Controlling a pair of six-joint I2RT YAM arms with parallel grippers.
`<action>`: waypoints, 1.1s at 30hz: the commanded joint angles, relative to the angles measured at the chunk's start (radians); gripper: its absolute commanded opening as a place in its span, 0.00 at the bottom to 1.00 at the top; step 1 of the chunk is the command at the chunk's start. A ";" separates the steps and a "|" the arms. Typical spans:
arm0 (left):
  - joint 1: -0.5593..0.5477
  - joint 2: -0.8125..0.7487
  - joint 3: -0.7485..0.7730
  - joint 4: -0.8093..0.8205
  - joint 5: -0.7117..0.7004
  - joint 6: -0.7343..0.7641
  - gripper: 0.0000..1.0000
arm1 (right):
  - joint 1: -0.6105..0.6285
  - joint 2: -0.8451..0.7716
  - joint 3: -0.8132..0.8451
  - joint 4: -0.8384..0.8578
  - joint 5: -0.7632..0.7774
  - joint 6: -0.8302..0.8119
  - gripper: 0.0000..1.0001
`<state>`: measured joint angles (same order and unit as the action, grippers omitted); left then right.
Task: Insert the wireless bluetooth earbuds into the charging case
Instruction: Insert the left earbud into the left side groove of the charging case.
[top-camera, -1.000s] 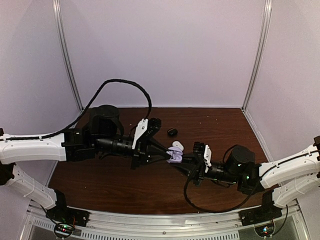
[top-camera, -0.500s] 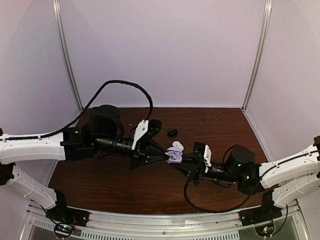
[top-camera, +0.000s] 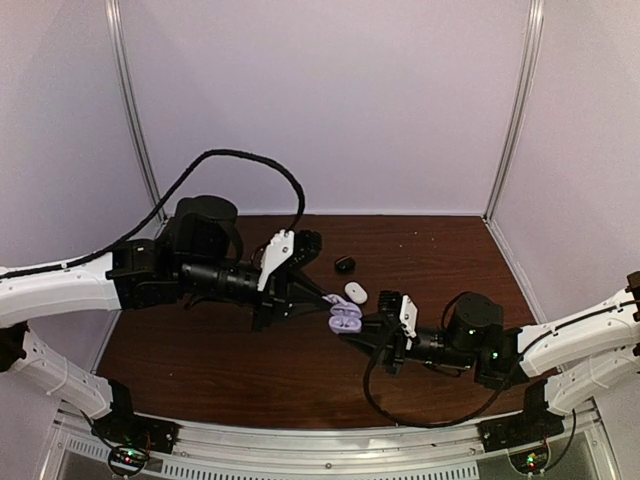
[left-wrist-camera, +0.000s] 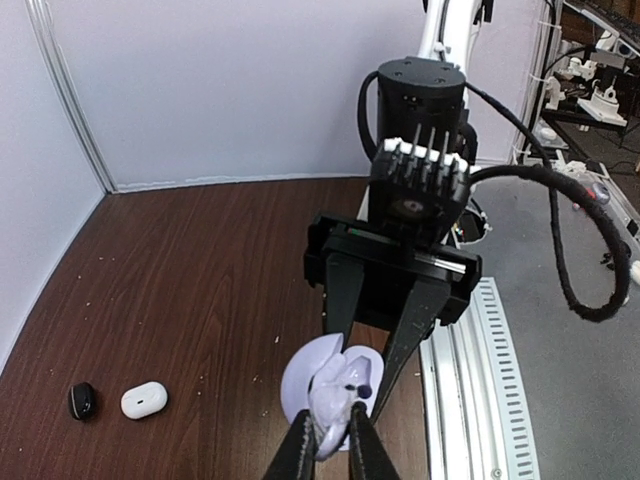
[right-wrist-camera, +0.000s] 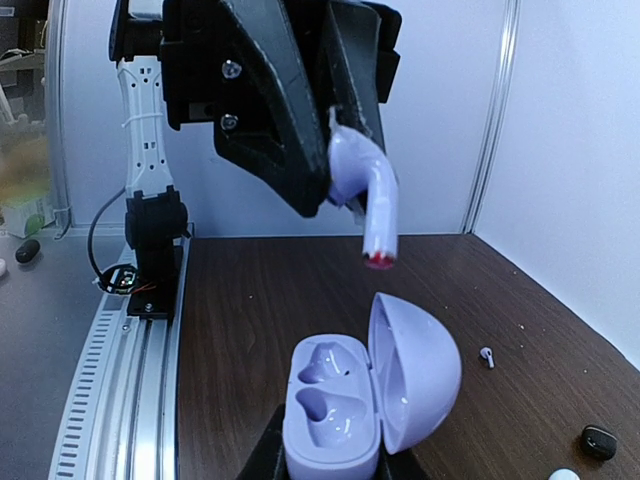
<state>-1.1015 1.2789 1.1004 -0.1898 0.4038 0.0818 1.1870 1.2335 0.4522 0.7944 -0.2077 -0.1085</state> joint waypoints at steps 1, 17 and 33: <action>-0.004 -0.013 0.064 -0.125 -0.051 0.075 0.11 | -0.001 -0.013 0.032 -0.059 0.027 0.010 0.00; -0.004 0.044 0.096 -0.264 -0.112 0.148 0.11 | -0.008 -0.017 0.110 -0.212 0.035 0.063 0.00; -0.032 0.097 0.125 -0.301 -0.130 0.171 0.11 | -0.008 0.012 0.139 -0.250 0.014 0.056 0.00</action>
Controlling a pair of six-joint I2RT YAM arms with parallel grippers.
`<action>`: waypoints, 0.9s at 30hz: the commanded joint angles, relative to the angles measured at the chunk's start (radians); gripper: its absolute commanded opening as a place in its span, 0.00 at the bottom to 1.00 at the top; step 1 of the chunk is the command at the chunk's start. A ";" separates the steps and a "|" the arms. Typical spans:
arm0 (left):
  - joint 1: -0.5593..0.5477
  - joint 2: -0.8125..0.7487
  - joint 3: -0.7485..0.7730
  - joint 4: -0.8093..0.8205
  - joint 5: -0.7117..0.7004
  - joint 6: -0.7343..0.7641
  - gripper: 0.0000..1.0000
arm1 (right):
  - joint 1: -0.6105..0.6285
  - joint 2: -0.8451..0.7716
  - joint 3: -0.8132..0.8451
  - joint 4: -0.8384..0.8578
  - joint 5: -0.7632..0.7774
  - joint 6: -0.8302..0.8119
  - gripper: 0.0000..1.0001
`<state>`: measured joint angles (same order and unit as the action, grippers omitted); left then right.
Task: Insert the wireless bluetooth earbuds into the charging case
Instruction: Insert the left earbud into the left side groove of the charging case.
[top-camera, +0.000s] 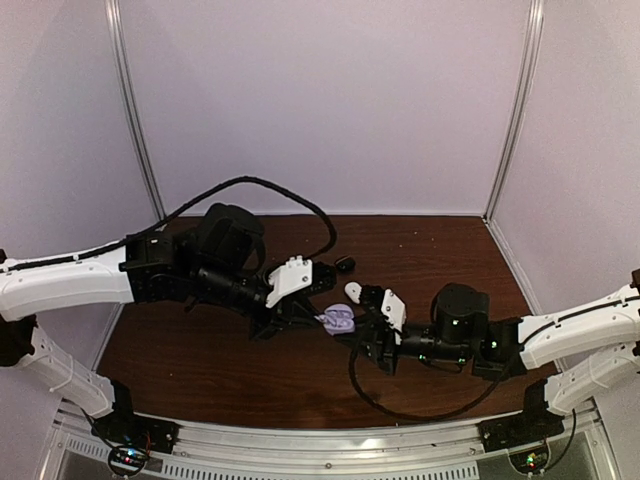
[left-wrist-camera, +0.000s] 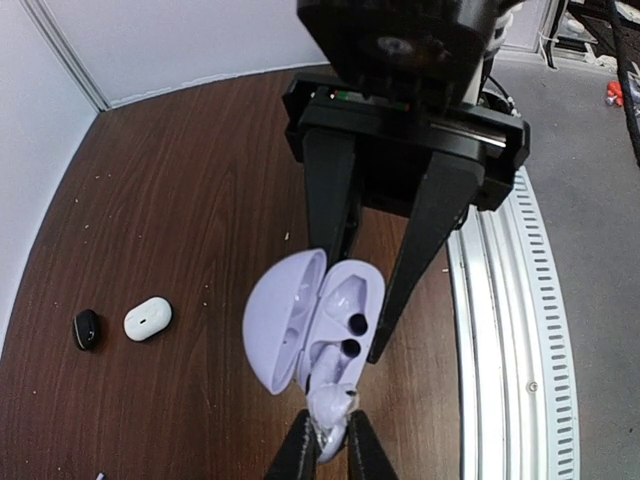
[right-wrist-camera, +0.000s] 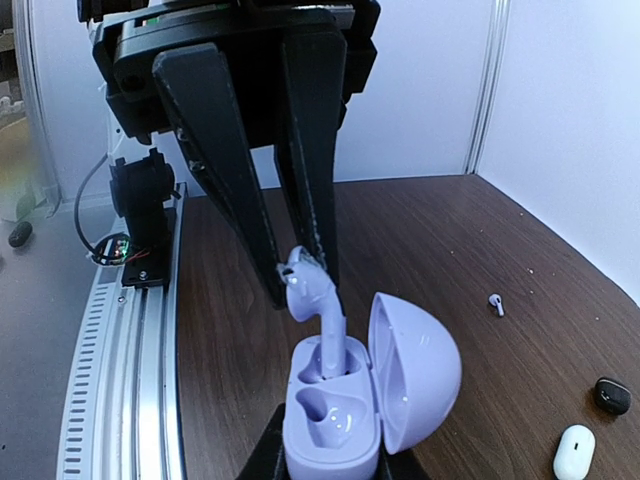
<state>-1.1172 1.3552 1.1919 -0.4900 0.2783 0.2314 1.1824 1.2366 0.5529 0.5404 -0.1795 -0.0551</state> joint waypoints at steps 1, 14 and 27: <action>-0.018 0.023 0.035 -0.001 -0.004 0.022 0.11 | -0.003 0.011 0.039 0.001 -0.017 0.002 0.00; -0.033 0.048 0.052 -0.046 -0.006 0.038 0.11 | -0.003 0.017 0.037 0.000 -0.044 -0.007 0.00; -0.033 0.031 0.056 -0.026 -0.077 -0.021 0.36 | -0.003 0.003 0.014 0.029 -0.114 0.000 0.00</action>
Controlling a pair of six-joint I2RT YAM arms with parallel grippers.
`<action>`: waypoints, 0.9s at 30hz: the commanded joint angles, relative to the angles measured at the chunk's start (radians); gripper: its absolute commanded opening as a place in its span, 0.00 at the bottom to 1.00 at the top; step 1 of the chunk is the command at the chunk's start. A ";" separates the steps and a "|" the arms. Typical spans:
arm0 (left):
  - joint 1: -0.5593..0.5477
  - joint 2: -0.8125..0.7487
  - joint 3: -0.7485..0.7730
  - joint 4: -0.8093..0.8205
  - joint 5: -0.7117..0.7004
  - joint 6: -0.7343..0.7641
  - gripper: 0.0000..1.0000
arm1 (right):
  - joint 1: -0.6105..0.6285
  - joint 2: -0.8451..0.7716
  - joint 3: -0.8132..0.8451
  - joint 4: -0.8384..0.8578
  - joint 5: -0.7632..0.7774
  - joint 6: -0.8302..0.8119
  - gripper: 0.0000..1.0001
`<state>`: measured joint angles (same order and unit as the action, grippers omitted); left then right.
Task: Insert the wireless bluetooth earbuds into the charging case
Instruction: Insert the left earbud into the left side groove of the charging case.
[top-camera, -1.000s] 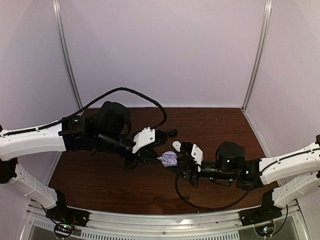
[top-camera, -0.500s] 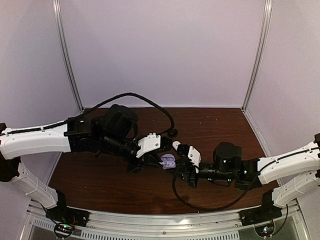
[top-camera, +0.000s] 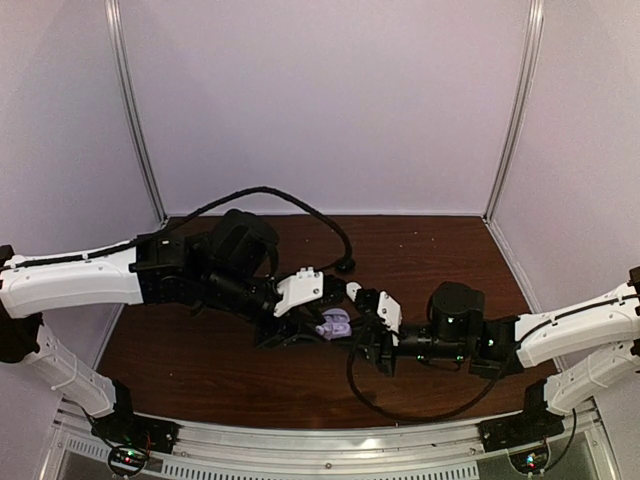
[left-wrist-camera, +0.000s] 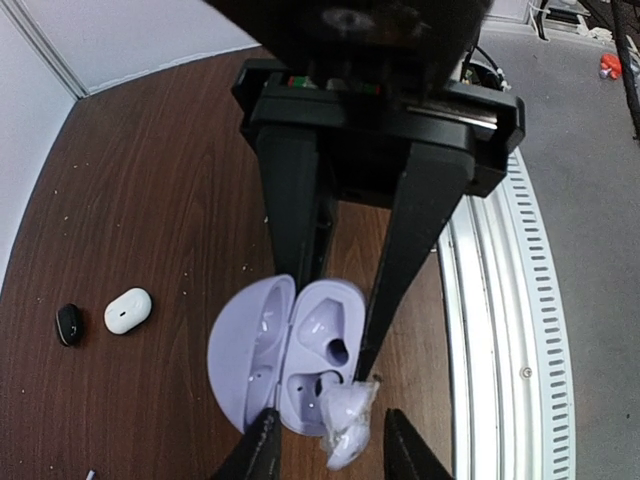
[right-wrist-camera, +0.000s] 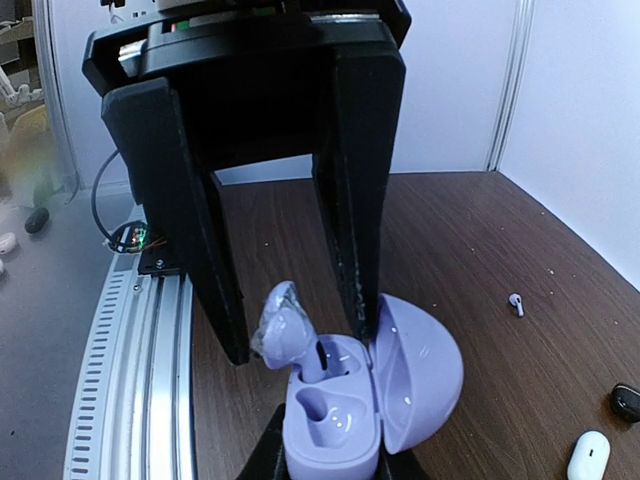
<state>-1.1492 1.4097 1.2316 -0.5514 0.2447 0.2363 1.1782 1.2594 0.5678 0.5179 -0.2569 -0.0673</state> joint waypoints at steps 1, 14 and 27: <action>-0.001 -0.032 0.010 0.043 -0.046 -0.029 0.36 | 0.000 -0.022 -0.004 0.055 -0.035 0.015 0.00; 0.009 -0.189 -0.147 0.233 -0.093 -0.113 0.41 | -0.024 -0.055 -0.056 0.138 0.006 0.099 0.00; 0.005 -0.156 -0.147 0.310 0.051 -0.152 0.09 | -0.032 -0.032 -0.050 0.162 0.020 0.139 0.00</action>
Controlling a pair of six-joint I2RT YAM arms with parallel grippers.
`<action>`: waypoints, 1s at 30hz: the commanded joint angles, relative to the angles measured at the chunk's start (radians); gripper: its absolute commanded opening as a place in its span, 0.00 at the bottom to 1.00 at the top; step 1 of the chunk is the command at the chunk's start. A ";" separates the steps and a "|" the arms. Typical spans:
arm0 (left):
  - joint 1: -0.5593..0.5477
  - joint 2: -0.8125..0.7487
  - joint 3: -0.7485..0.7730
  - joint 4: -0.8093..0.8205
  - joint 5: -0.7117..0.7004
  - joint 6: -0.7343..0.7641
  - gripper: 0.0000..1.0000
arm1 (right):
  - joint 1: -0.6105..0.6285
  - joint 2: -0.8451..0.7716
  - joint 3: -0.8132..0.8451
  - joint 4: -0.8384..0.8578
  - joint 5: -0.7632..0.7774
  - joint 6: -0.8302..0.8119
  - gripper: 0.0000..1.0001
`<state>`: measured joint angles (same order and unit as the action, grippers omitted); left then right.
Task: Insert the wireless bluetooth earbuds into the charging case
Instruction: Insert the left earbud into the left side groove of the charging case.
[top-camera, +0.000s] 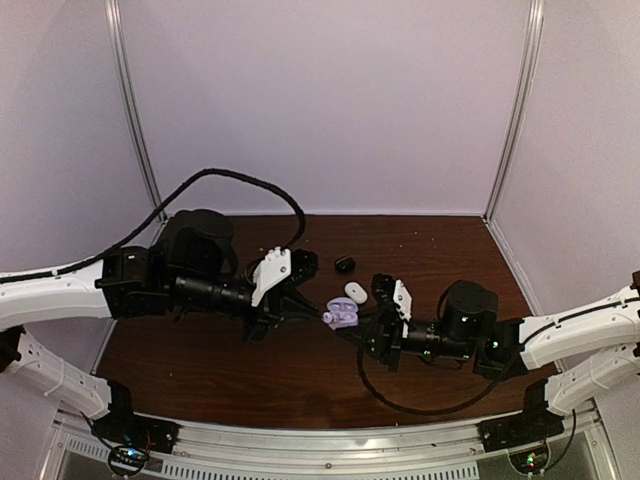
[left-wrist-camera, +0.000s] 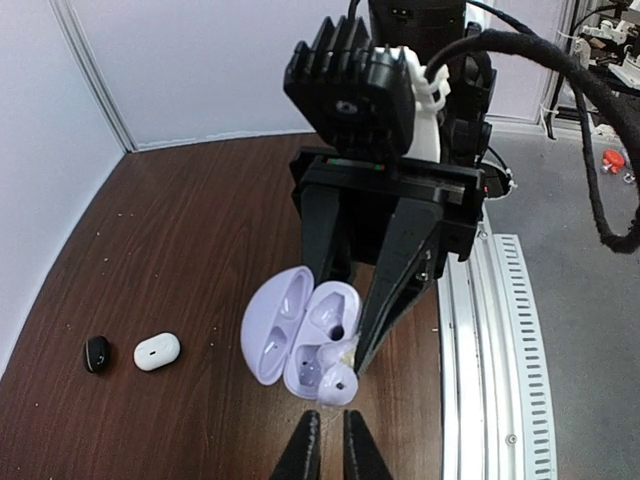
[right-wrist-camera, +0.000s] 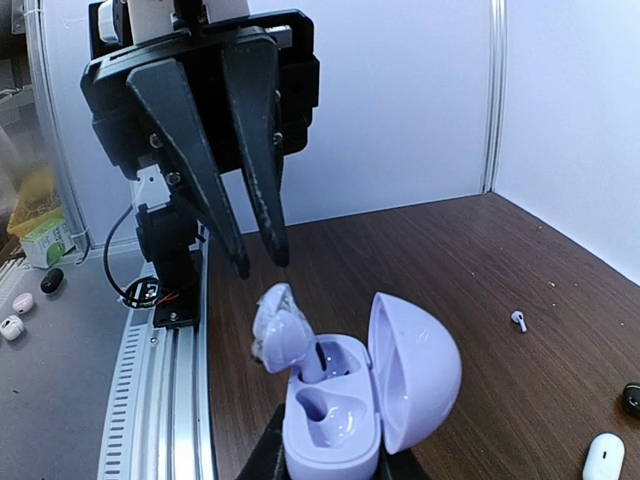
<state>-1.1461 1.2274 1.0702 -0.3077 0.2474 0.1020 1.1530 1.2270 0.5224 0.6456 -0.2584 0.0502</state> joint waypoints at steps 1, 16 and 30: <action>0.002 0.035 0.018 0.066 0.053 -0.017 0.08 | -0.007 0.001 -0.003 0.035 0.020 0.022 0.00; 0.002 0.109 0.056 0.053 -0.056 -0.074 0.05 | -0.007 0.012 0.008 0.023 -0.042 0.000 0.00; 0.022 0.019 -0.031 0.126 -0.155 -0.138 0.24 | -0.009 -0.015 -0.009 0.024 0.084 0.042 0.00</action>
<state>-1.1358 1.3312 1.0901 -0.2928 0.1474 0.0120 1.1385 1.2339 0.5224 0.6281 -0.2428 0.0601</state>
